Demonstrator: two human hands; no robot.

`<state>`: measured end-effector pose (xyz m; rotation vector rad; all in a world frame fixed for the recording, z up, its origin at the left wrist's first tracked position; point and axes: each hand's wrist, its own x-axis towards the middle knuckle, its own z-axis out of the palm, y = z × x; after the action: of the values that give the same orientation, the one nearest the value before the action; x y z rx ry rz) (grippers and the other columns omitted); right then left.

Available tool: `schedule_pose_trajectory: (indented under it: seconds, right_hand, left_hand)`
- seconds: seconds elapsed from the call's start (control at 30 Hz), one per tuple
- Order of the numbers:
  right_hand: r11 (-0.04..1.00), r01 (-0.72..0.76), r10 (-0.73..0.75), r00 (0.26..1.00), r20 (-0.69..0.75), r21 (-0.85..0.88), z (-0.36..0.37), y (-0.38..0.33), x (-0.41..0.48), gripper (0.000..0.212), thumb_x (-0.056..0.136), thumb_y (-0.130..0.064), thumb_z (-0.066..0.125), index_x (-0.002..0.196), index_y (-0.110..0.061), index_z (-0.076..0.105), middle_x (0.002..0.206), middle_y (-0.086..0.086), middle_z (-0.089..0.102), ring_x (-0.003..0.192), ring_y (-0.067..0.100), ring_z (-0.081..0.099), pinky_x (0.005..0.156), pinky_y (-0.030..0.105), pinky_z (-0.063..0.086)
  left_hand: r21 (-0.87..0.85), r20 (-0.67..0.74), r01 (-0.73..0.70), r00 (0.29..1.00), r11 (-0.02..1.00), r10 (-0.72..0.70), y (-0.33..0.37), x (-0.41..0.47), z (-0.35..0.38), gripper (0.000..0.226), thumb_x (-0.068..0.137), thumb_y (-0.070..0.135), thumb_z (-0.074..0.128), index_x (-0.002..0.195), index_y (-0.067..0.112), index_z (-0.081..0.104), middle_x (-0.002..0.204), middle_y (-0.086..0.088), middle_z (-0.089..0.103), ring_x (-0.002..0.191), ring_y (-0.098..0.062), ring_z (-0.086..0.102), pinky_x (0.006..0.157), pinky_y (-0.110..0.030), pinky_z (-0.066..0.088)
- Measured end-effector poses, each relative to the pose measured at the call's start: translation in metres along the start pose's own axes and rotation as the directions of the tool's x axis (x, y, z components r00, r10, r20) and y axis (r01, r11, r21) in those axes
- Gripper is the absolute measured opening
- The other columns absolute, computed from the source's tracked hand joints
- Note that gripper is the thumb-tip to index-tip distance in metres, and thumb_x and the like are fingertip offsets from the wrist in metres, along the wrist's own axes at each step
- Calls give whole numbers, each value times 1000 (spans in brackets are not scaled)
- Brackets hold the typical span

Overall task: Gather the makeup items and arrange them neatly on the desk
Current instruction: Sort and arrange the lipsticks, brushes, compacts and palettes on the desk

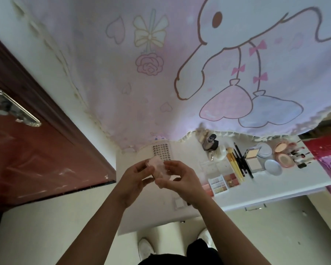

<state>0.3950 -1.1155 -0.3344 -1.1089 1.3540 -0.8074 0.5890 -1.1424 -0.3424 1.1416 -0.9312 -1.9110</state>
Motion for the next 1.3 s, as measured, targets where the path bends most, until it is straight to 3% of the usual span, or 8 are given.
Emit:
schedule_pose_trajectory:
  seconds: [0.2,0.47,0.57,0.73,0.93,1.07,1.13,1.3]
  right_hand:
    - [998,60,-60,998,-19,-1,-6,-11,-8,75,64,-37,91,131,-27,58,119,-11,67,108,0,63,84,24,57]
    - [953,64,-31,993,-116,295,-25,-25,-11,29,87,-10,74,114,-20,72,99,0,76,98,14,70,87,25,55]
    - [983,124,-117,991,-61,134,-29,-33,-11,25,84,-5,75,106,-19,77,90,-4,75,89,9,69,82,21,54]
    - [934,216,-237,971,-38,-285,-26,-27,-6,19,81,-23,80,95,-36,78,103,-14,70,100,0,63,82,11,47]
    - [945,-9,-47,986,-163,-328,-19,-6,-1,20,92,-21,64,95,-37,74,111,-13,66,93,3,62,77,18,49]
    - [944,-293,306,949,-71,155,-12,-1,-1,21,99,-22,53,117,-18,64,111,7,68,90,25,71,74,33,59]
    - [938,-253,275,959,-65,238,-10,0,0,31,95,-12,60,126,-16,55,111,10,67,92,28,73,72,31,59]
    - [989,-150,151,971,-186,18,-12,0,14,45,96,-7,55,136,-23,43,109,-3,72,83,14,72,71,24,51]
  left_hand:
    - [-130,41,-32,998,991,38,4,-1,10,81,73,39,84,137,3,51,138,-26,52,127,-42,50,105,-49,44]
    - [-191,15,8,1000,981,-6,6,-9,20,78,76,53,76,137,10,54,135,-17,58,124,-37,54,100,-49,48]
    - [-384,-120,97,981,918,-154,8,-5,17,61,83,58,65,117,7,64,113,-12,68,103,-28,65,89,-44,55]
    - [-365,-327,44,929,930,-173,2,6,4,19,90,3,63,109,2,62,110,-21,68,82,-24,70,69,-34,61]
    - [-449,-445,-53,879,892,-172,0,3,-2,17,90,-10,56,94,7,58,93,-17,69,81,-26,69,66,-31,62]
    - [-508,-448,-93,877,857,-171,-3,2,-3,22,89,-14,53,92,7,54,91,-18,66,79,-25,69,66,-30,62]
    - [-495,-426,-79,890,865,-163,-7,0,-3,23,90,-15,53,95,8,53,94,-18,66,81,-26,69,67,-32,62]
    - [-313,-353,62,919,948,-176,-16,-10,-11,27,90,11,66,115,15,55,106,-13,69,90,-27,64,77,-41,54]
